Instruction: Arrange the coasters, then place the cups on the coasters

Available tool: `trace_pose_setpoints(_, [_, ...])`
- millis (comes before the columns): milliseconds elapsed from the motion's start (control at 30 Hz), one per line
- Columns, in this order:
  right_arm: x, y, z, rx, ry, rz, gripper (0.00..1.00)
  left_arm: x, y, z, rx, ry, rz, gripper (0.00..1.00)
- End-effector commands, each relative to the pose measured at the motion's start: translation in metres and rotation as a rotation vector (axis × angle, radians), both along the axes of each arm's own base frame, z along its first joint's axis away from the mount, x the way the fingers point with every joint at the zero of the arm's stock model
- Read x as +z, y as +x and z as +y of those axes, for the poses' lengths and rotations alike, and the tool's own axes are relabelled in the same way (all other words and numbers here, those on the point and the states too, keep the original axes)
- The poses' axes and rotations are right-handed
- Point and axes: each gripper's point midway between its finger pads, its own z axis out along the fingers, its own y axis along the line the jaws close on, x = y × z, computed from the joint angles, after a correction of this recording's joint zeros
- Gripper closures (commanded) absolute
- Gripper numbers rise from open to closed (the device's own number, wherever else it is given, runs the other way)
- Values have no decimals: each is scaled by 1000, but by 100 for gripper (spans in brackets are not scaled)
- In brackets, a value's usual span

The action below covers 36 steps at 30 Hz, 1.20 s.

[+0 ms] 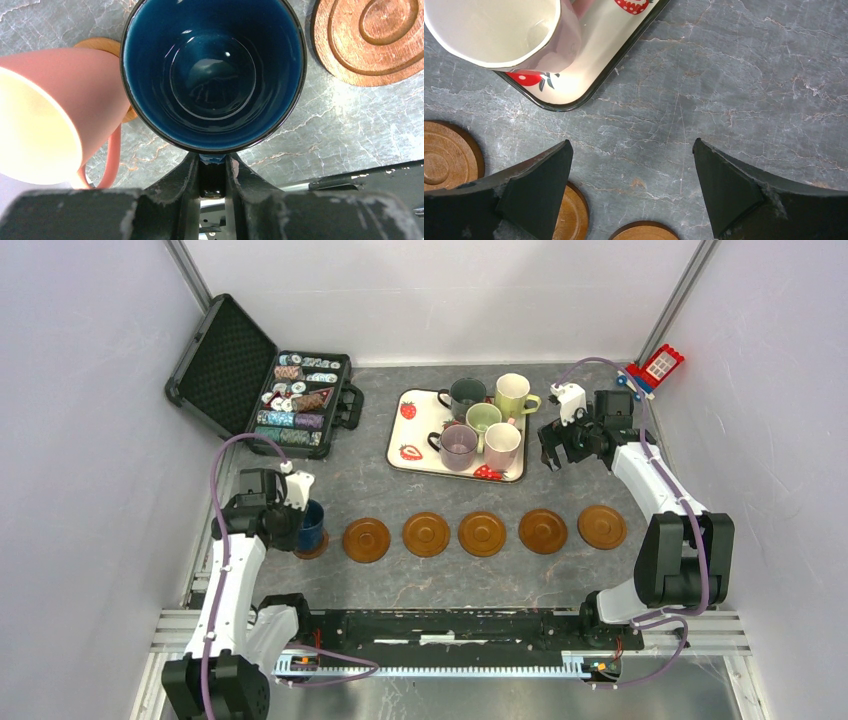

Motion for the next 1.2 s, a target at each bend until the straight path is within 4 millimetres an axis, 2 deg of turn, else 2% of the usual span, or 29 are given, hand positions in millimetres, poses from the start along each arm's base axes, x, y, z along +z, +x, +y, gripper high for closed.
trace_pose_setpoints(0, [18,5,2,14,0,-51,2,15,27,-1,-67,-4,-141,98])
trace_pose_setpoints(367, [17,4,2,15,-5,-51,2,0,11,1,-88,-2,-94,96])
trace_pose_setpoints(600, [17,4,1,15,-7,-52,2,-3,5,7,-114,25,-65,63])
trace_pose_setpoints(767, [18,4,0,16,-13,-54,2,-6,-11,4,-156,25,-22,49])
trace_pose_setpoints(800, [34,2,0,16,-14,-98,2,-6,-14,4,-162,31,-16,46])
trace_pose_setpoints(833, [17,4,1,17,-13,-52,2,-6,-17,5,-168,35,-9,45])
trace_pose_setpoints(1000, [15,5,1,14,-7,-48,2,-5,-23,2,-208,31,19,32])
trace_pose_setpoints(1167, [14,6,1,16,-7,-46,2,-6,-29,2,-234,26,77,31])
